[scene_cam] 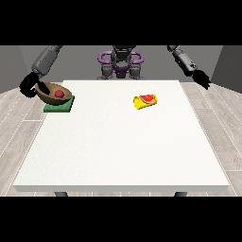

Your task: Pick the cup and pour the ball into the bowl, then pick the bowl and place it on the pad

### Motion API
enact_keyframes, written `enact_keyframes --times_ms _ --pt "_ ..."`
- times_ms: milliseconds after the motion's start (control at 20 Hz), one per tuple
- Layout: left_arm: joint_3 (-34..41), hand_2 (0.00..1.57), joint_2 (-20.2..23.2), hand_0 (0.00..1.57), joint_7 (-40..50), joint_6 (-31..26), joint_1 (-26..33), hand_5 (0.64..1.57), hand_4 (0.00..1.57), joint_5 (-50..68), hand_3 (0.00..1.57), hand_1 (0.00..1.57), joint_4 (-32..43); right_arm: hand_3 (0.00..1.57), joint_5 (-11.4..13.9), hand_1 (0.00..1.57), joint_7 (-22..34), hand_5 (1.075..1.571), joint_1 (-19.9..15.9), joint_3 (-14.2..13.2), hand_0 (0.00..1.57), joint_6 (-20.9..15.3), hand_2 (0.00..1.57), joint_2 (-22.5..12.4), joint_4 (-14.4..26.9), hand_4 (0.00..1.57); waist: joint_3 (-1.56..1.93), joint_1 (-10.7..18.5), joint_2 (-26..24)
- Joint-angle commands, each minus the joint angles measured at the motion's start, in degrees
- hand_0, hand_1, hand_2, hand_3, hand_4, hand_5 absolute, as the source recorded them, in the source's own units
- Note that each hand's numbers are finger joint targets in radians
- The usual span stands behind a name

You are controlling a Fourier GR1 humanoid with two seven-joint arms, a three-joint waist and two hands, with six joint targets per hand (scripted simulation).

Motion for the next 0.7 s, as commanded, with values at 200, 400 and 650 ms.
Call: enact_keyframes --times_ms 200,400,650 --pt "1.8 0.0 1.5 0.0 0.0 -1.8 2.0 1.163 0.87 2.6 0.0 0.0 -3.2 1.27 -8.6 1.57 -1.2 1.387 -3.6 -7.8 1.57 4.1 1.57 5.1 7.6 0.74 0.72 0.2 2.7" --pt "3.3 0.0 3.3 0.0 1.0 -4.0 4.4 1.179 0.86 4.8 0.0 0.0 -5.6 0.91 -14.4 1.26 0.9 1.389 -5.4 -14.2 1.26 4.8 1.26 4.3 11.8 0.2 0.75 0.1 2.5" --pt "3.1 0.0 3.3 0.0 3.1 -5.3 7.2 1.168 0.86 5.9 0.0 0.0 -7.9 0.0 -15.8 0.0 2.4 1.246 -8.2 -16.5 0.0 9.2 0.58 -3.2 13.5 0.0 0.7 -0.5 1.4"
